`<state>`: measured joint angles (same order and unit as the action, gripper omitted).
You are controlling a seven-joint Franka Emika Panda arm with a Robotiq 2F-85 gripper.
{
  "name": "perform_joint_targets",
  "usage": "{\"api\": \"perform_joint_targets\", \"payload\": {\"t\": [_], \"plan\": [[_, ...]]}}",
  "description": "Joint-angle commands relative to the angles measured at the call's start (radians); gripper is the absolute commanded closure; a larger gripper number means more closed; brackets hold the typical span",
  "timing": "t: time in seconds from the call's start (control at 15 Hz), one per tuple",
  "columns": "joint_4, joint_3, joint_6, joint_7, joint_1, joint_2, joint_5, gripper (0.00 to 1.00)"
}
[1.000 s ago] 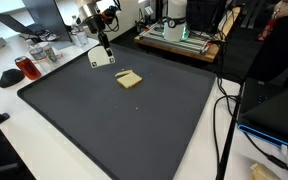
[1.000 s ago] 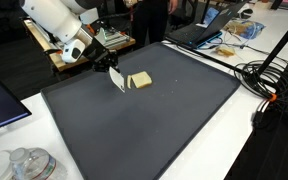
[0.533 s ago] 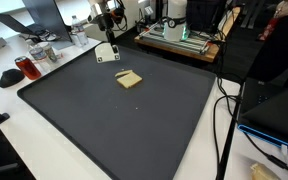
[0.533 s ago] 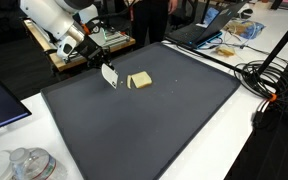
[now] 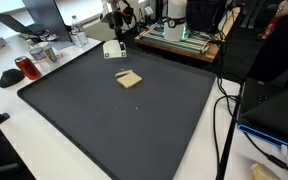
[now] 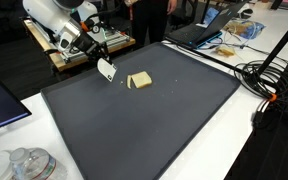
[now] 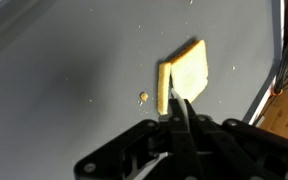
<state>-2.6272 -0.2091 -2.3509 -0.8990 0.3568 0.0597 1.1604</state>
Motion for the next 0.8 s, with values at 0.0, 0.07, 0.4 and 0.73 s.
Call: {"api": "perform_joint_targets", "payload": {"t": [0.0,0.07,0.4,0.73], "plan": [[-0.15,-0.031,-0.061,-0.028,-0.03,-0.186,0.082,0.99],[-0.178,-0.03,-0.083,-0.024,-0.037,-0.228,0.097,0.99],[-0.124,0.037,-0.228,-0.049,-0.126,-0.285,0.21,0.99],[-0.12,0.257,-0.538,-0.011,-0.265,-0.329,0.28,0.99]]}}
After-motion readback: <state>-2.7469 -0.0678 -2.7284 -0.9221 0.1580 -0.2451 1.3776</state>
